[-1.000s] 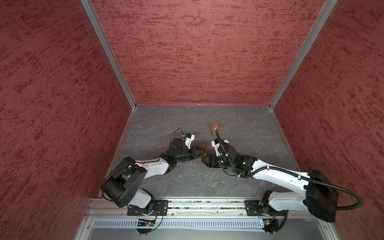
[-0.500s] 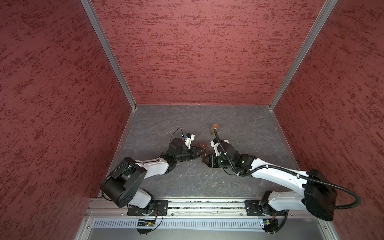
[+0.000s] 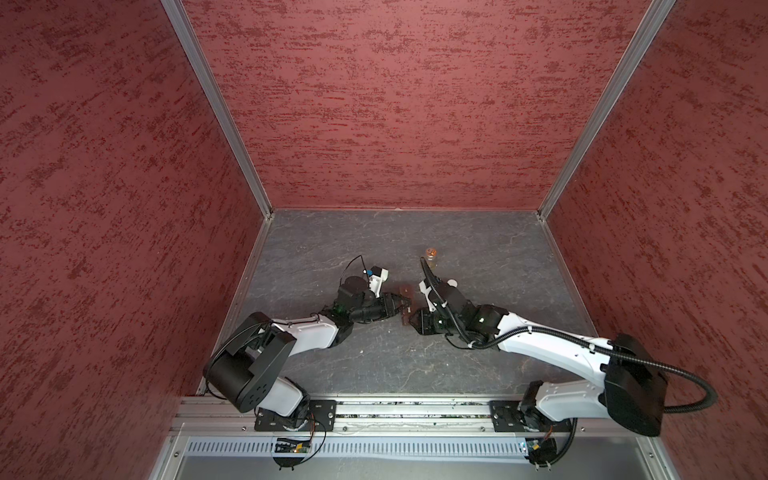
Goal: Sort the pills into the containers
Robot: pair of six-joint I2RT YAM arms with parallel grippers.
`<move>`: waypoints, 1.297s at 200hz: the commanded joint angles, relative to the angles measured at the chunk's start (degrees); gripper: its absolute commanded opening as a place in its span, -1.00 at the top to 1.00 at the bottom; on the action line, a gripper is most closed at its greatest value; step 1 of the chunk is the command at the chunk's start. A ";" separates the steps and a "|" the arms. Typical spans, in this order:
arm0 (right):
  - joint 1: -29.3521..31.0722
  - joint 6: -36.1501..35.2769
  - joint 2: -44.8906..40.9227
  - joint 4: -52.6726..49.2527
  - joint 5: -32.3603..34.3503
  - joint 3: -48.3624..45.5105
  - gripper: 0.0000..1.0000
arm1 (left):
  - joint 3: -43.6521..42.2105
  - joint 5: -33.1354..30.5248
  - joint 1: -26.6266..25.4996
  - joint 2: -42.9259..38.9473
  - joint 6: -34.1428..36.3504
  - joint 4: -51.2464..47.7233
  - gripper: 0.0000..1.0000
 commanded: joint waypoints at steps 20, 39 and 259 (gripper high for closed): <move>2.85 -1.77 1.15 -0.60 3.38 5.54 0.40 | -0.91 -0.76 -0.23 0.77 1.16 0.52 1.00; 3.38 -1.96 1.17 -0.46 2.77 6.20 0.39 | -1.00 -0.78 -0.11 0.76 1.21 0.52 1.00; 5.13 -0.67 1.59 2.03 2.05 6.15 0.20 | -1.20 -1.05 -0.12 -0.73 1.06 -0.86 1.00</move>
